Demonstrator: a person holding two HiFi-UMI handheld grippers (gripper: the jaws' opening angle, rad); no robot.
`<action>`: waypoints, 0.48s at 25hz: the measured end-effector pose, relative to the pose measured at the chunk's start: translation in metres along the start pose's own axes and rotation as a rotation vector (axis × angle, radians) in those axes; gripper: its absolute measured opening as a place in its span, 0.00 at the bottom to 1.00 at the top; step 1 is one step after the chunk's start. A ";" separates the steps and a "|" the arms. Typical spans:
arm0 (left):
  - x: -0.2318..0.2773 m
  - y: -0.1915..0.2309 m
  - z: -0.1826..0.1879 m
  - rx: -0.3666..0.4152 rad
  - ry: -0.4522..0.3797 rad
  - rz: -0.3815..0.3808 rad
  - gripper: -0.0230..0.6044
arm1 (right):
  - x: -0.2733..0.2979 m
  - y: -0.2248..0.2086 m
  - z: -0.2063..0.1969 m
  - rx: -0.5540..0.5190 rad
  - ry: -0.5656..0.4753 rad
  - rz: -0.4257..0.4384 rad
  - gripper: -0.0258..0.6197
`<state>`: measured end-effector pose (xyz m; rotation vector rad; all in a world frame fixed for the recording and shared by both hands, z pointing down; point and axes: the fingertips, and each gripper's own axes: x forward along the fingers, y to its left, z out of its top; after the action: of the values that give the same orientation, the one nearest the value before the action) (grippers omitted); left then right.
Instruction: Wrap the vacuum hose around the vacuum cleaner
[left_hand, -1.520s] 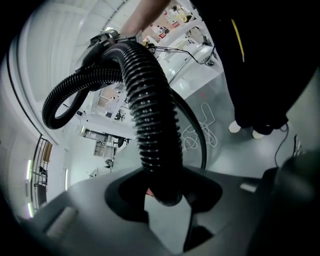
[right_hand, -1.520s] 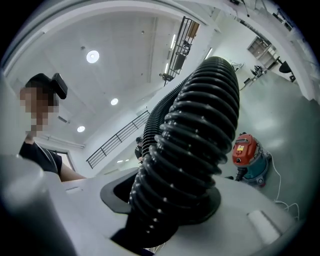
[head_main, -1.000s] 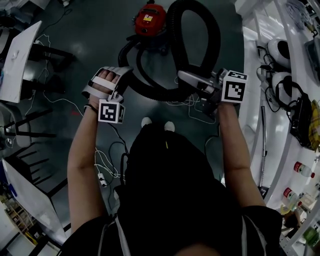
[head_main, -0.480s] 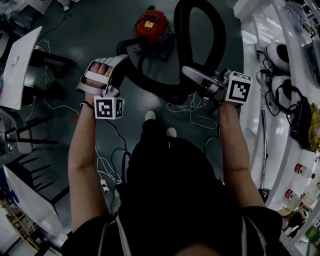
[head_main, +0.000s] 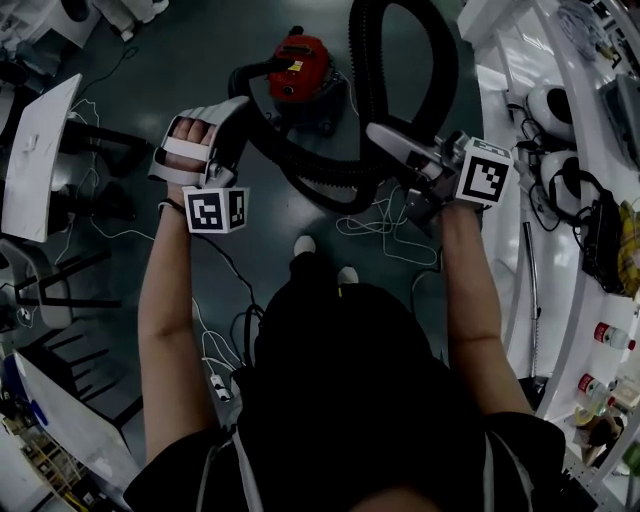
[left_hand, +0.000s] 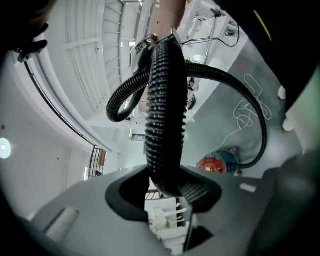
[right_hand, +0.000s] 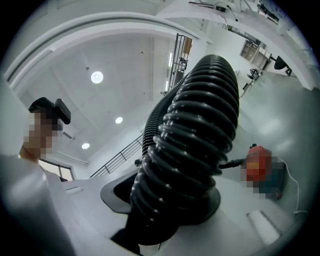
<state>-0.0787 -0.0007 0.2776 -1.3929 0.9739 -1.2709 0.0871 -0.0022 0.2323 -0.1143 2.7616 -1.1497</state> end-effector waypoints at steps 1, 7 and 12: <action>0.002 0.004 0.000 -0.004 0.001 0.017 0.31 | 0.000 0.003 0.002 -0.014 -0.006 0.001 0.34; 0.021 0.029 -0.006 -0.021 -0.005 0.089 0.31 | 0.009 0.009 0.022 -0.055 -0.029 0.006 0.34; 0.036 0.008 -0.007 -0.030 -0.035 0.044 0.31 | 0.010 -0.005 0.015 -0.031 -0.033 -0.024 0.34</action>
<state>-0.0800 -0.0377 0.2770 -1.4049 0.9984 -1.2003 0.0795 -0.0174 0.2240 -0.1697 2.7566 -1.1014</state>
